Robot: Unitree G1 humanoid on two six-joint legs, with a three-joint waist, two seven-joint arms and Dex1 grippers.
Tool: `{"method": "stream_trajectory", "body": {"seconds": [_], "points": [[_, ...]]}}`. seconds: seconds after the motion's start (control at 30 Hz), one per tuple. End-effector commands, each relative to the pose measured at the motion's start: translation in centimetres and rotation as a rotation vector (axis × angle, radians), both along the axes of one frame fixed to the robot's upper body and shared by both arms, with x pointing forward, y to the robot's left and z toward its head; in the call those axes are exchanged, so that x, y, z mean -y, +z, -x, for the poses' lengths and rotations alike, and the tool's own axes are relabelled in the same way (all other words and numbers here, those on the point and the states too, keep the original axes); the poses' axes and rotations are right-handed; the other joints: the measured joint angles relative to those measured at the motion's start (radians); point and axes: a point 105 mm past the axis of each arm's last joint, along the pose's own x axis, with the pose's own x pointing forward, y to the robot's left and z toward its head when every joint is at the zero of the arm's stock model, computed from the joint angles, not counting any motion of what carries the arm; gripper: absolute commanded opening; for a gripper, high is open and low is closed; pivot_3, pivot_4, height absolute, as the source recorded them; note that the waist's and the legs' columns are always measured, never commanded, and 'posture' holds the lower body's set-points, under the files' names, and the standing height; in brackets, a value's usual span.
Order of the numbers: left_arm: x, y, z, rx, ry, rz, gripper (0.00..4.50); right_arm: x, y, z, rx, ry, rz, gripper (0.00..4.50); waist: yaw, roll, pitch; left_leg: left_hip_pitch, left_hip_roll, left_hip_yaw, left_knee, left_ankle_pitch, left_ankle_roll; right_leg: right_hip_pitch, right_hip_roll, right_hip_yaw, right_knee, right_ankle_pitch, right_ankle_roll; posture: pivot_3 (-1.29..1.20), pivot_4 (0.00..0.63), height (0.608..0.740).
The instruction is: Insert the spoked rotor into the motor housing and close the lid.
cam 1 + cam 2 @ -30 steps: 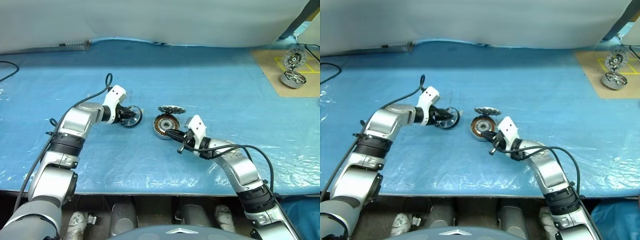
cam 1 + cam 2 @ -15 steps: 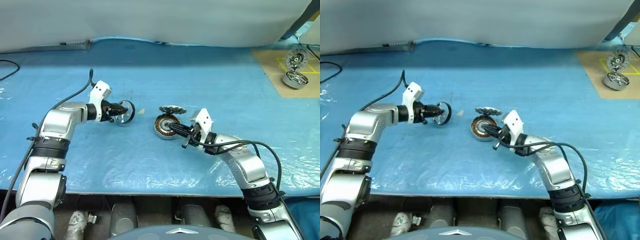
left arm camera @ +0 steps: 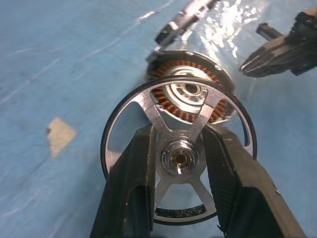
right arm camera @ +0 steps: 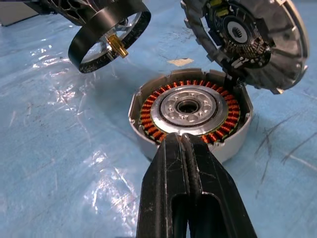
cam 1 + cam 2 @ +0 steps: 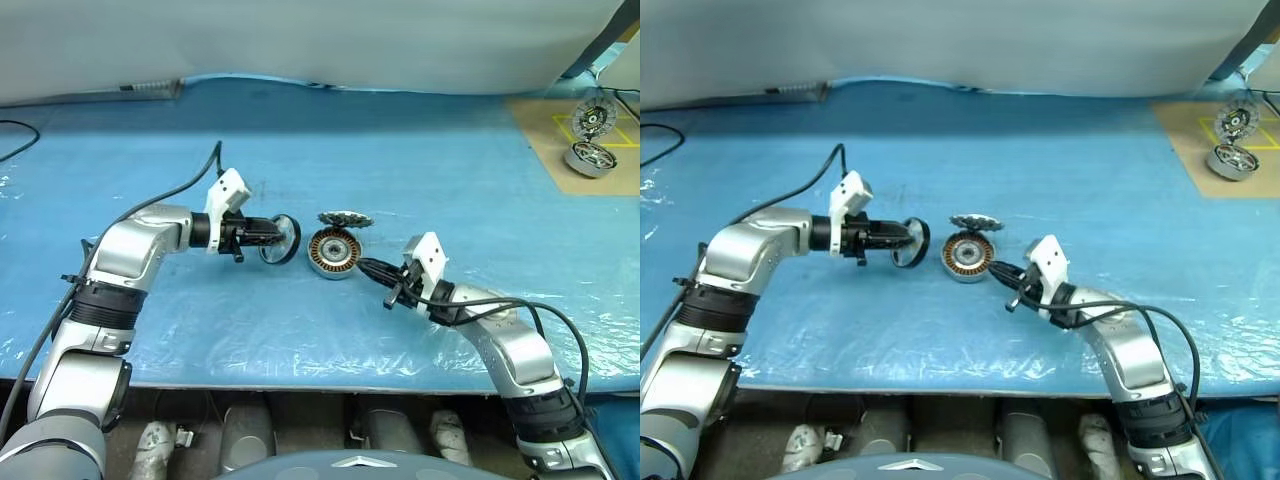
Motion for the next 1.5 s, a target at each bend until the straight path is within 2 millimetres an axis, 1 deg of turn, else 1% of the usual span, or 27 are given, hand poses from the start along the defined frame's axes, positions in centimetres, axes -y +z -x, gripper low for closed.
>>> {"method": "stream_trajectory", "body": {"seconds": [0.03,0.2,0.37,0.57,0.8,0.93,1.17,1.5], "points": [[1.3,1.9,0.2,0.080,-0.104,-0.008,1.19,0.2,1.4,0.1,0.097,-0.016,-0.052,0.00,0.000,0.000,0.000,0.000,0.000,0.000,0.000,0.000,0.000,0.000,0.000,0.000,0.000,0.000,0.000,0.00,0.150,0.740],[2.8,2.3,0.2,0.108,-0.198,-0.040,1.19,0.9,0.6,0.3,0.106,-0.041,-0.121,0.00,0.001,0.000,0.000,-0.001,-0.001,0.000,0.000,0.000,0.000,0.000,-0.001,0.000,0.000,0.000,0.000,0.00,0.150,0.740],[4.2,3.1,-0.1,0.147,-0.284,-0.065,1.19,1.0,-1.0,0.4,0.086,-0.041,-0.114,0.00,0.001,0.000,0.000,-0.002,0.000,0.000,0.000,0.000,0.000,0.000,0.000,0.000,0.000,0.000,0.000,0.00,0.150,0.740],[6.1,3.5,-0.6,0.216,-0.376,-0.052,1.19,0.8,-1.4,0.1,0.082,-0.043,-0.113,0.00,0.001,0.000,0.000,-0.002,-0.001,0.000,0.001,0.000,0.000,0.000,0.000,0.000,0.001,0.000,0.000,0.00,0.150,0.740],[7.5,2.4,-1.6,0.261,-0.414,-0.087,1.19,0.8,-1.4,0.0,0.085,-0.044,-0.111,0.00,0.002,0.000,0.000,-0.002,-0.001,0.000,0.001,0.000,0.000,0.001,-0.001,0.000,0.000,0.000,0.000,0.00,0.150,0.740],[7.9,1.9,-1.8,0.269,-0.429,-0.104,1.19,0.7,-1.4,0.0,0.084,-0.045,-0.110,0.00,0.002,0.000,0.000,-0.002,-0.001,0.000,0.001,0.000,0.000,0.001,0.000,0.000,0.001,0.000,0.000,0.00,0.150,0.740],[8.2,0.8,-2.0,0.286,-0.445,-0.133,1.19,0.6,-1.4,0.0,0.083,-0.044,-0.107,0.00,0.004,0.000,0.000,-0.002,-0.001,0.000,0.001,0.000,0.000,0.001,-0.001,0.000,0.001,0.000,0.000,0.00,0.150,0.740],[8.0,0.3,-2.5,0.276,-0.423,-0.168,1.19,0.7,-1.4,-0.3,0.085,-0.049,-0.099,0.00,0.004,0.000,0.000,-0.001,-0.001,0.000,0.001,0.000,0.000,0.001,-0.001,0.000,0.001,0.000,0.000,0.00,0.150,0.740]]}}
